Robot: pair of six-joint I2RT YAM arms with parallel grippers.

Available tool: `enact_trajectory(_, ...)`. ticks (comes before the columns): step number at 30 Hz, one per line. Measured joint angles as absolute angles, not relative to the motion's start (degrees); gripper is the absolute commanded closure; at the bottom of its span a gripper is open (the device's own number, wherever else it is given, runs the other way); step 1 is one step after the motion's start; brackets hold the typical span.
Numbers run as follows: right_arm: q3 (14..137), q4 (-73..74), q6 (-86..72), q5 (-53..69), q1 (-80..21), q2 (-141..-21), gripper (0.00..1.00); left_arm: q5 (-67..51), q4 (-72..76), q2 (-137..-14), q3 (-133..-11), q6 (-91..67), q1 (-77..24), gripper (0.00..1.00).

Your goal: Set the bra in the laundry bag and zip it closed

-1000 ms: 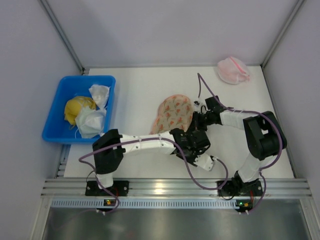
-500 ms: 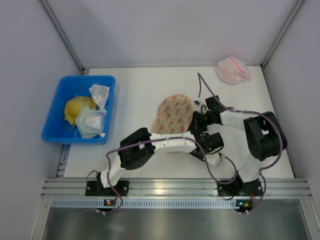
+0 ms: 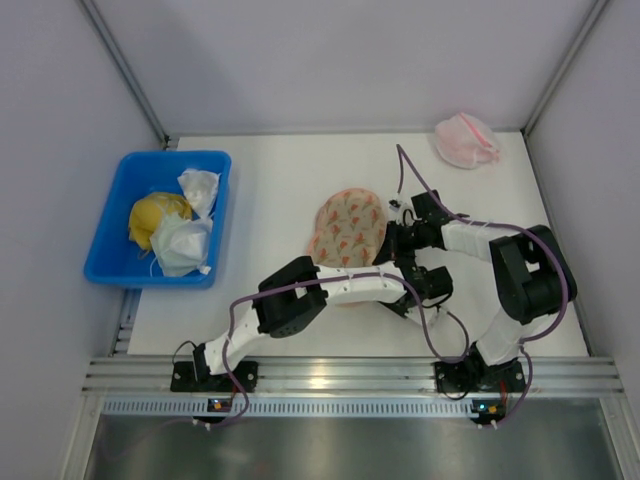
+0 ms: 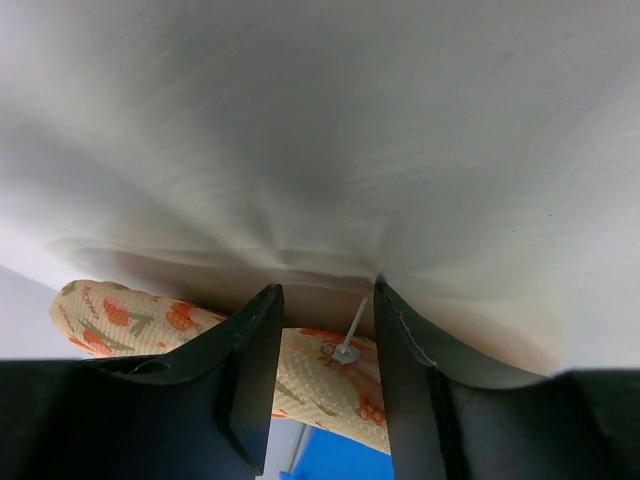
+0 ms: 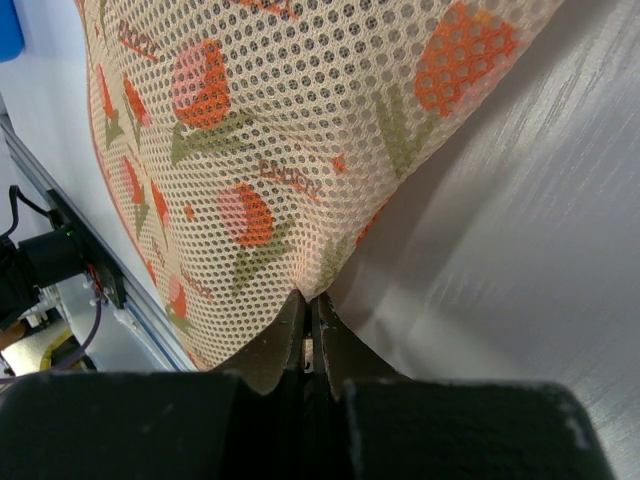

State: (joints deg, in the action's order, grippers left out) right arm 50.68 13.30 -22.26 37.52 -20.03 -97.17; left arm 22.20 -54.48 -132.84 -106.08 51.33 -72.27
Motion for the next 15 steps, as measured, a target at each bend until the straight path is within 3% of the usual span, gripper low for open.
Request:
enact_trajectory(6, 50.68, 13.26, -22.26, 37.32, -20.03, -97.17, 1.0, 23.11, -56.82, -133.58, -106.3, 51.22, -72.27, 0.73)
enact_trajectory(12, 50.68, 13.32, -22.15, 37.21, -20.1, -97.17, 1.0, 21.89, -57.82, -133.67, -106.3, 50.98, -72.25, 1.0)
enact_trajectory(15, 50.68, 13.45, -22.06, 37.15, -20.1, -97.17, 1.0, 21.26, -58.35, -133.67, -106.3, 50.92, -72.31, 1.0)
